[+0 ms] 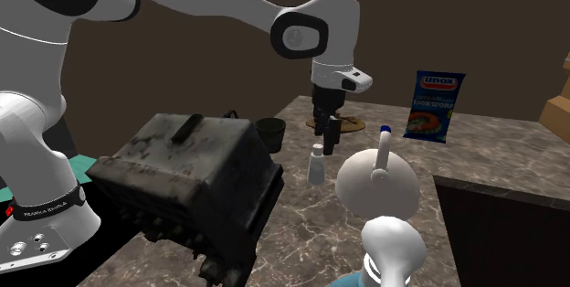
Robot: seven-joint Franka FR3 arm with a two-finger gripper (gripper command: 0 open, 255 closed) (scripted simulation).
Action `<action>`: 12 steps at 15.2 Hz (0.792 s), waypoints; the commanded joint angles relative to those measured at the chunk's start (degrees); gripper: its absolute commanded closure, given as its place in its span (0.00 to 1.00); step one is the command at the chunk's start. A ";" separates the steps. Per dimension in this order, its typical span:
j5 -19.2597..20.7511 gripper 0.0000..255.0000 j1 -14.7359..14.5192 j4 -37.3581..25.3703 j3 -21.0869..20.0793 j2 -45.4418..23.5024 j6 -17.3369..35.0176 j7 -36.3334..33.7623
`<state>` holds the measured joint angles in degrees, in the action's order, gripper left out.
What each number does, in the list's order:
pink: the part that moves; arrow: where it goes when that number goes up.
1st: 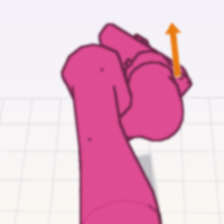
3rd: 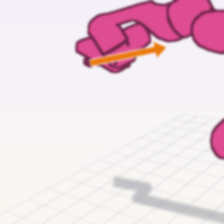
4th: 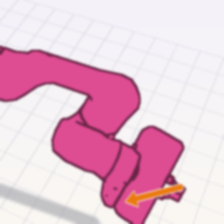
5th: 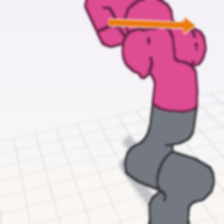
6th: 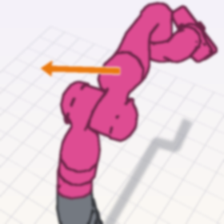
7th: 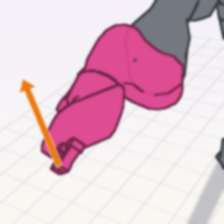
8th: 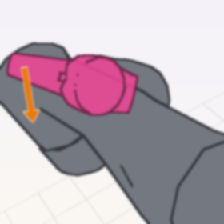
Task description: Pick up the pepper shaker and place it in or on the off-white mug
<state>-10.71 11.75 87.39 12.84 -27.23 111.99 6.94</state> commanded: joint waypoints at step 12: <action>-0.39 1.00 -0.04 1.83 -0.20 -1.12 2.92 0.32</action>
<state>-11.10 11.72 89.22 12.64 -28.34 114.92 7.27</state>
